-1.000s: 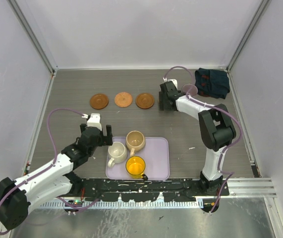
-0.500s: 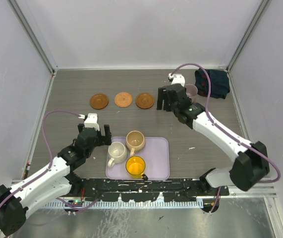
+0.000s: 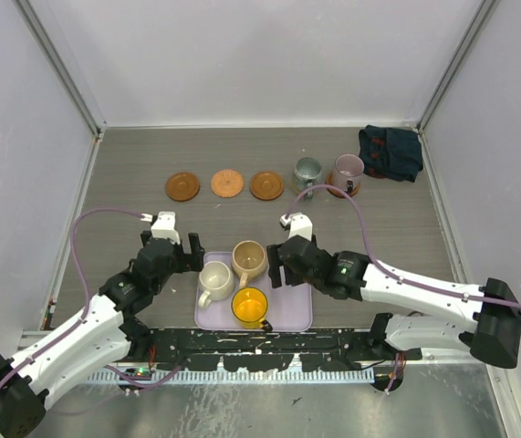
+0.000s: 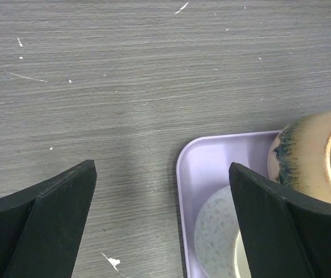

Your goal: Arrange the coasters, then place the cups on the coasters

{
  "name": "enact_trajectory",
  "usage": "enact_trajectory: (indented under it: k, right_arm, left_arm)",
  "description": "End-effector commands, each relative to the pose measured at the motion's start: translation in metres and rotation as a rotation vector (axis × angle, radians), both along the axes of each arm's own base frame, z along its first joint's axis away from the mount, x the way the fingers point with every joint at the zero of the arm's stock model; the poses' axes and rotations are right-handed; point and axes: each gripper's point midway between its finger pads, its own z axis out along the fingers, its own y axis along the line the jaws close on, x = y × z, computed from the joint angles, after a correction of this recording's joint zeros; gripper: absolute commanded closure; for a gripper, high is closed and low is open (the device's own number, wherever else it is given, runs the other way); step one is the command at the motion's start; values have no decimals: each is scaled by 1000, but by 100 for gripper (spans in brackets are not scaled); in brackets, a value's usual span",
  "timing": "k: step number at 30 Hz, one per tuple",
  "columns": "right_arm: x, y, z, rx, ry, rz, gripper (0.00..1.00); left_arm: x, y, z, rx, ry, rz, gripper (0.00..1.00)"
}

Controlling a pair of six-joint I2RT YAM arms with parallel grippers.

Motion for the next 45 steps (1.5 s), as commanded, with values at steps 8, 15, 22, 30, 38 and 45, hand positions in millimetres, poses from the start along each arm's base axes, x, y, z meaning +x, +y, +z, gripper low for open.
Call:
enact_trajectory:
  k: [8, 15, 22, 30, 38, 45]
  right_arm:
    - [-14, 30, 7, 170, -8, -59, 20]
    - [-10, 62, 0, 175, -3, -39, 20]
    - [-10, 84, 6, 208, -17, -36, 20]
    - [-10, 103, 4, 214, -19, -27, 20]
    - [-10, 104, -27, 113, 17, -70, 20]
    - [-15, 66, -53, -10, 25, -201, 22]
  left_arm:
    - [0, -21, 19, -102, 5, -54, 2]
    - [0, -23, 19, -92, 9, -76, 2]
    - [-4, -22, 19, -106, -4, -81, 2]
    - [-4, -23, 16, -108, -8, -85, 2]
    - [-4, -24, 16, -110, -14, -97, 2]
    - [-7, -24, 16, -123, -21, -105, 2]
